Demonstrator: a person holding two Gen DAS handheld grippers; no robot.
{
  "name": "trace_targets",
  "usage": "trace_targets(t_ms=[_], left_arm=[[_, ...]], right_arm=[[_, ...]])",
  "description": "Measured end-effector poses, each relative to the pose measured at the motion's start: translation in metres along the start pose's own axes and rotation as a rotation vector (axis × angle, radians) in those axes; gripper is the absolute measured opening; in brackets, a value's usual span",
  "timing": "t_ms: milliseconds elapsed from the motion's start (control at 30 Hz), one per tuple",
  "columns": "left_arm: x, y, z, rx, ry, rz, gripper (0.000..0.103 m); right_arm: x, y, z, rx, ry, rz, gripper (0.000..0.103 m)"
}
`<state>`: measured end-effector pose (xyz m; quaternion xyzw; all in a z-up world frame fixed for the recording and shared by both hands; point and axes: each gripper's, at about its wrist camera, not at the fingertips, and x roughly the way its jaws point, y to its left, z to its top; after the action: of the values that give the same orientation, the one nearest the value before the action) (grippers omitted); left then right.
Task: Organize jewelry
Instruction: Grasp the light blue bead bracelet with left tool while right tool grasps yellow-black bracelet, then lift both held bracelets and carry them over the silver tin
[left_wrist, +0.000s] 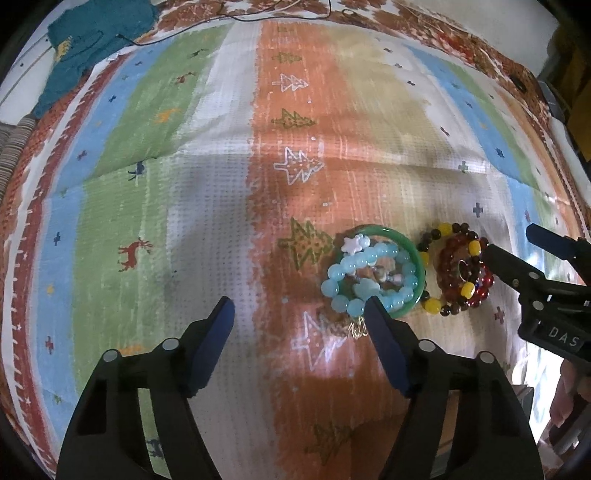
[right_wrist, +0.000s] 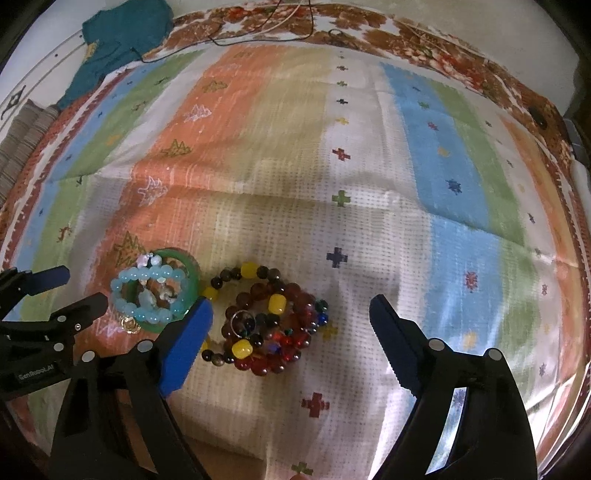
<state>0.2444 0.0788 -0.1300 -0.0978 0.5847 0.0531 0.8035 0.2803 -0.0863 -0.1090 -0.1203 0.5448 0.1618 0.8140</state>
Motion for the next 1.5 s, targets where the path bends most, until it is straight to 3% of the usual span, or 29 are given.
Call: trace_targets(t_ms=[67, 233, 367, 533, 700, 767, 833, 1167, 1500], left_arm=[[0.004, 0.000, 0.003, 0.002, 0.006, -0.002, 0.068], [0.017, 0.001, 0.007, 0.003, 0.021, -0.014, 0.066], [0.022, 0.002, 0.011, 0.004, 0.029, -0.031, 0.050], [0.026, -0.005, 0.011, 0.031, 0.034, -0.032, 0.041], [0.027, -0.013, 0.011, 0.055, 0.035, -0.057, 0.014], [0.026, -0.017, 0.010, 0.070, 0.033, -0.044, 0.014], [0.026, -0.019, 0.009, 0.080, 0.030, -0.041, 0.011], [0.009, -0.029, 0.013, 0.107, -0.012, -0.016, 0.011], [-0.030, -0.037, 0.009, 0.118, -0.094, -0.014, 0.011]], right_arm=[[0.004, 0.003, 0.002, -0.011, 0.003, -0.011, 0.087], [0.016, 0.002, 0.007, -0.012, 0.022, -0.013, 0.073], [0.024, 0.004, 0.011, -0.020, 0.040, -0.005, 0.062], [0.031, 0.011, 0.013, -0.037, 0.056, 0.013, 0.044], [0.040, 0.015, 0.013, -0.061, 0.067, 0.000, 0.030], [0.041, 0.013, 0.014, -0.058, 0.062, 0.003, 0.025], [0.040, 0.013, 0.013, -0.059, 0.061, 0.005, 0.013], [0.038, 0.014, 0.013, -0.083, 0.034, 0.008, 0.010], [-0.008, 0.001, 0.006, -0.005, -0.062, 0.027, 0.010]])
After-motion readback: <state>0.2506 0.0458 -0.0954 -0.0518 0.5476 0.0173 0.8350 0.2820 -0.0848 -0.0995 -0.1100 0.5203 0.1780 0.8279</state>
